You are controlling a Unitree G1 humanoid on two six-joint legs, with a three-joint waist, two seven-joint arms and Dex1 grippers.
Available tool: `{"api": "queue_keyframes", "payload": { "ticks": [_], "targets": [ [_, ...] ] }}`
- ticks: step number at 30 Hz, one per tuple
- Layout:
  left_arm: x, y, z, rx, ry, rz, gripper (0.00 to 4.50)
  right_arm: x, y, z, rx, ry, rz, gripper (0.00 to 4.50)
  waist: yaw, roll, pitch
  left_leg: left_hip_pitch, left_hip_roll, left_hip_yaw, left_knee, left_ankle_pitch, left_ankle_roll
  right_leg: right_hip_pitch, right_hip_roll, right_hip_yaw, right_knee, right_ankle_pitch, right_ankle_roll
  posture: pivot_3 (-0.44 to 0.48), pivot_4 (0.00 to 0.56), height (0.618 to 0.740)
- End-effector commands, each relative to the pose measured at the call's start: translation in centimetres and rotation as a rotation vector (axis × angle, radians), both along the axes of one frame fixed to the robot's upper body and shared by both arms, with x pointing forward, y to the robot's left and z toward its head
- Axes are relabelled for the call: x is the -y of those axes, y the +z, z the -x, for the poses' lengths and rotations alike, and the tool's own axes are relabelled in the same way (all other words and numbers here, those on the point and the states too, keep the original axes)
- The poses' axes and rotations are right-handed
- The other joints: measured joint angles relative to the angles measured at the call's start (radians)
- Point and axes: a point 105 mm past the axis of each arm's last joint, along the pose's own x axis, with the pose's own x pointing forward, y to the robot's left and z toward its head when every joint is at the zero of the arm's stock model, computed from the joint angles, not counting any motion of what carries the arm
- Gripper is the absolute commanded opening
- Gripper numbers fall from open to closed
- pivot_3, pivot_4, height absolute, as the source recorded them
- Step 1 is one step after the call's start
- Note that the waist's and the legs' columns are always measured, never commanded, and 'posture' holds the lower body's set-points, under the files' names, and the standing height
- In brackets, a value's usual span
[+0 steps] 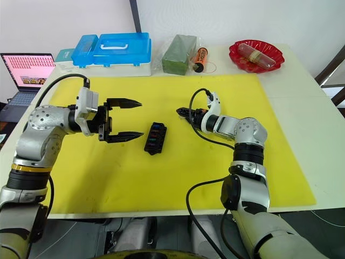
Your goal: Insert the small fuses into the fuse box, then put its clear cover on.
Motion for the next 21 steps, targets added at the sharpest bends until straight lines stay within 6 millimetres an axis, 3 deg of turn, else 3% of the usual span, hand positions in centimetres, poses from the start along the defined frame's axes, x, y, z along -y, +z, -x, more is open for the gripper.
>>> {"api": "queue_keyframes", "payload": {
  "ticks": [1,2,12,15,18,21],
  "targets": [
    [0.2,1.0,0.1,0.048,-0.013,0.0,4.5,-0.3,-0.7,0.2,-0.015,0.011,0.021,1.91,-0.001,0.0,0.0,0.0,0.0,0.0,0.0,0.0,0.0,0.0,0.0,0.0,0.0,0.0,0.0,0.0,0.15,0.74],
    [0.2,1.0,0.1,0.047,-0.012,0.0,4.5,-0.4,-0.7,0.3,-0.015,0.015,0.025,1.64,-0.002,0.0,0.0,0.0,0.0,0.0,0.0,0.0,0.0,0.0,0.0,0.0,0.0,0.0,0.0,0.0,0.15,0.74],
    [0.0,0.8,0.2,0.043,-0.004,0.001,4.5,-0.3,-1.7,0.5,-0.04,0.01,0.056,1.64,-0.014,0.0,0.0,0.0,0.0,0.0,0.0,0.0,0.0,0.0,0.0,0.0,0.0,0.0,0.0,0.0,0.15,0.74],
    [-0.1,0.8,0.2,0.04,0.0,0.002,4.5,-0.1,-2.5,0.7,-0.052,0.013,0.106,1.06,-0.016,0.0,0.0,0.0,0.0,0.0,0.0,0.0,0.0,0.0,0.0,0.0,0.0,0.0,0.0,0.0,0.15,0.74],
    [-0.3,0.6,0.2,0.037,0.009,0.0,4.5,0.0,-3.1,0.9,-0.057,0.011,0.147,0.14,-0.017,0.0,0.0,0.0,0.0,-0.001,0.0,0.0,0.0,0.0,0.0,0.0,0.0,0.0,0.0,0.0,0.15,0.74],
    [-0.3,0.5,0.2,0.033,0.016,0.003,4.5,0.3,-3.3,0.7,-0.054,-0.01,0.159,0.06,-0.015,-0.001,-0.001,0.0,0.0,-0.001,0.0,0.0,0.0,0.002,0.0,-0.001,0.0,0.0,0.0,0.0,0.15,0.74]
  ]
}}
